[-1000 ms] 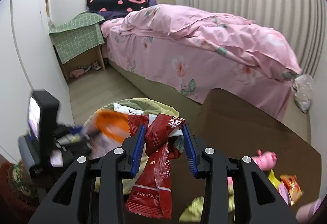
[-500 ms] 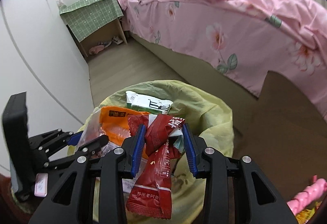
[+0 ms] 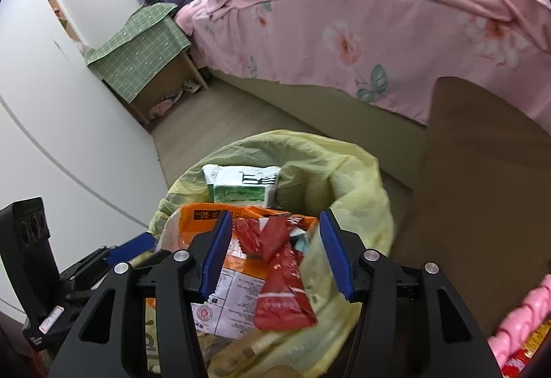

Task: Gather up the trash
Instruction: 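Drop the orange chip bag and red wrapper into the yellow bag with both tools, then move both tools back over the remaining wrappers on the table, then grasp the pink wrapper with left tool while right tool grasps red-gold chip bag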

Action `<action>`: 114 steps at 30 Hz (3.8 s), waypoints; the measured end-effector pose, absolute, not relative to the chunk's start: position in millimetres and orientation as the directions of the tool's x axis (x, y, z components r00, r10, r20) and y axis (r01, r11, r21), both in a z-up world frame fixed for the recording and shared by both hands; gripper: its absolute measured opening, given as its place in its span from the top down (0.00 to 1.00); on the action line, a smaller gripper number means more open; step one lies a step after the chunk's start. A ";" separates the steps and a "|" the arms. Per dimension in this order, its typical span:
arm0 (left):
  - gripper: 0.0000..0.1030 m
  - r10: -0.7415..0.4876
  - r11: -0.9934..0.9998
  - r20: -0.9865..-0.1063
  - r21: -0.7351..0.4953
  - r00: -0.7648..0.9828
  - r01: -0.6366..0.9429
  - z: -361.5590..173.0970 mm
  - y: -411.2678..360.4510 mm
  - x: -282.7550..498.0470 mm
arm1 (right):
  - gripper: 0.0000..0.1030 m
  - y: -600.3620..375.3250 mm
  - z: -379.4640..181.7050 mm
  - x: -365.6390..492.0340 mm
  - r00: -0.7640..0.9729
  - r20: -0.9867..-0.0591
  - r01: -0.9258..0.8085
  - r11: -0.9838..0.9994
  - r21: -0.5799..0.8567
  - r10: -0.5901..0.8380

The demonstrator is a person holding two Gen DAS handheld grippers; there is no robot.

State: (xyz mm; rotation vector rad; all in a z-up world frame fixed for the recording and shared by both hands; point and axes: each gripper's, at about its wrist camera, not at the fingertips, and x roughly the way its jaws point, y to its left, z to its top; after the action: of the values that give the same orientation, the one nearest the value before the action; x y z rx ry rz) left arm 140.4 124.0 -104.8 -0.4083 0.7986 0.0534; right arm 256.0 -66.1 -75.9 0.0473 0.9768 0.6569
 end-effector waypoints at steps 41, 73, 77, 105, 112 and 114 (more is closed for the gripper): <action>0.33 -0.436 0.899 -0.651 -0.276 0.621 0.340 -57.6 -99.1 112.5 | 0.50 -376.0 -74.3 198.8 0.684 -0.722 -0.125 0.992 0.025 0.104; 0.22 -0.524 0.824 -0.702 -0.275 0.482 0.495 -63.6 -148.4 100.8 | 0.55 -399.0 -94.2 32.7 0.687 -0.717 -0.013 0.989 0.149 0.117; 0.22 -0.545 0.778 -0.747 -0.281 0.381 0.562 -69.3 -189.4 96.4 | 0.43 -418.0 -85.8 6.6 0.741 -0.669 0.053 0.986 0.156 0.066; 0.63 -0.423 0.824 -0.837 -0.197 0.346 0.531 -102.1 -220.3 97.5 | 0.43 -432.9 -90.4 -27.0 0.719 -0.695 0.115 0.981 0.156 0.027; 0.63 -0.426 0.812 -0.839 -0.189 0.338 0.552 -103.7 -223.1 89.8 | 0.43 -416.2 -97.6 4.1 0.695 -0.713 0.033 0.986 0.162 0.094; 0.63 -0.430 0.810 -0.839 -0.195 0.334 0.554 -103.6 -222.8 88.6 | 0.44 -416.5 -105.5 11.1 0.667 -0.733 0.017 0.981 0.193 0.133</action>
State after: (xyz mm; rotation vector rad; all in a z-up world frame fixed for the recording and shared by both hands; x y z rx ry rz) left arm 88.6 -222.8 -103.6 0.1337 1.0493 -0.6446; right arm 11.1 -416.5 -105.5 0.1899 0.8387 0.0661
